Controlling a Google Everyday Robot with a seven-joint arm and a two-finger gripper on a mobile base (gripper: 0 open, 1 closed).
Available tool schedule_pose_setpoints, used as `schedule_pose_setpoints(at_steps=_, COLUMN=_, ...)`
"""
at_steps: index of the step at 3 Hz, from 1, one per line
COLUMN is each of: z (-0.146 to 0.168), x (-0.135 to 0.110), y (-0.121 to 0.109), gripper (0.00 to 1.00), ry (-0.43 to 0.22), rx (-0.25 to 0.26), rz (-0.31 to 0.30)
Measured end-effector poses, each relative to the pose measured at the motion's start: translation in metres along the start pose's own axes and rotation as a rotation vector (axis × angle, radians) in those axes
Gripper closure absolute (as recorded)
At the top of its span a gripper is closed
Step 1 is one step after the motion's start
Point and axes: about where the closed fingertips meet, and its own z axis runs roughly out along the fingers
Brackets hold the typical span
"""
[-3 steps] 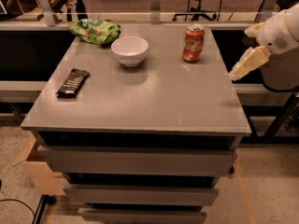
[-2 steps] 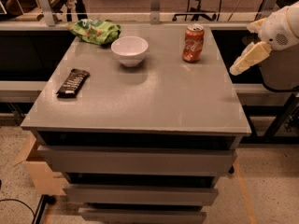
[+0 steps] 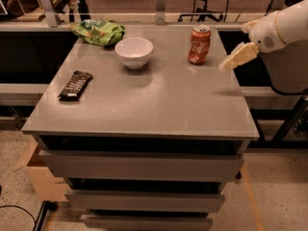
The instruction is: Knock coke can over
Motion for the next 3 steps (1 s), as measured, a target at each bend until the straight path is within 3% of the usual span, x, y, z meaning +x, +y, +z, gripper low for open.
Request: schedule_pose_setpoints(at_steps=3, z=0.065, x=-0.042, y=-0.017, gripper=0.00, ry=-0.197, rx=0.040, rz=0.136)
